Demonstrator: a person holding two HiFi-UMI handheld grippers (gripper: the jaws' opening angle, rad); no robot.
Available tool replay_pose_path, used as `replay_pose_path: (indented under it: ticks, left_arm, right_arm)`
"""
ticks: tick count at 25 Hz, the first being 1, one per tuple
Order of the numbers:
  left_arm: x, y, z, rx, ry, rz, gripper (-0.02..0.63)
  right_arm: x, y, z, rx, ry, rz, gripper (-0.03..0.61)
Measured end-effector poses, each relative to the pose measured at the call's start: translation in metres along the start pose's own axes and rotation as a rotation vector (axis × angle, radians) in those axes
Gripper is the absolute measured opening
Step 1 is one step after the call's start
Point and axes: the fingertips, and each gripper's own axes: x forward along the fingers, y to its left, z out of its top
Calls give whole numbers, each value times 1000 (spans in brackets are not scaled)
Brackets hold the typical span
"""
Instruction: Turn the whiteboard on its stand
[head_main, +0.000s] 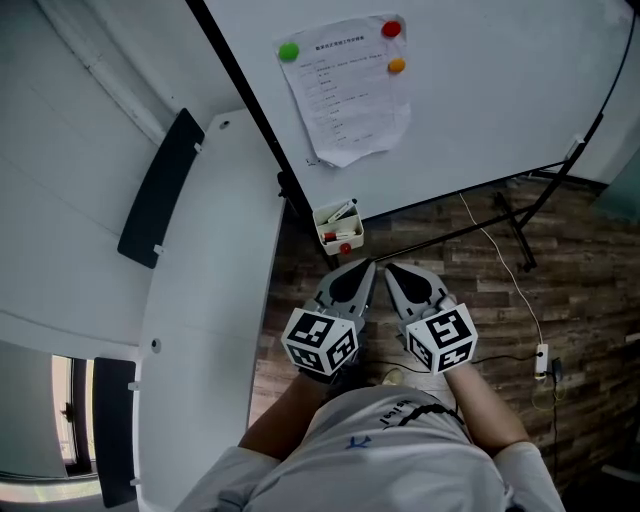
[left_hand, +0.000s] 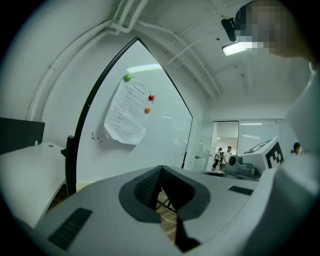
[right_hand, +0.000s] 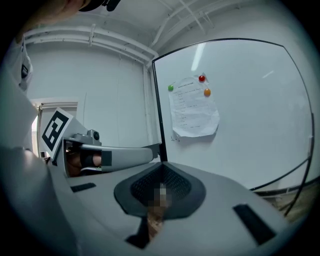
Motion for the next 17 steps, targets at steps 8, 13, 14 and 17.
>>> replay_pose_path:
  ticks: [8,13,14,17]
  left_arm:
    - [3,-5,0,-12,4,-6,11]
    - [5,-9,-1,0,11,-7,11]
    - [5,-10,-2,0,12,-7,11]
    - [6,-12,-2,2,13,-8,11]
  right_arm:
    - [-5,-3,1,-5,1,-5,12]
    - [-7,-4,2,-10,-1,-5,12]
    - [-8,-5,2,-10,-1,-6,12]
    - [-9,-6,2,-9,-1,-7,12]
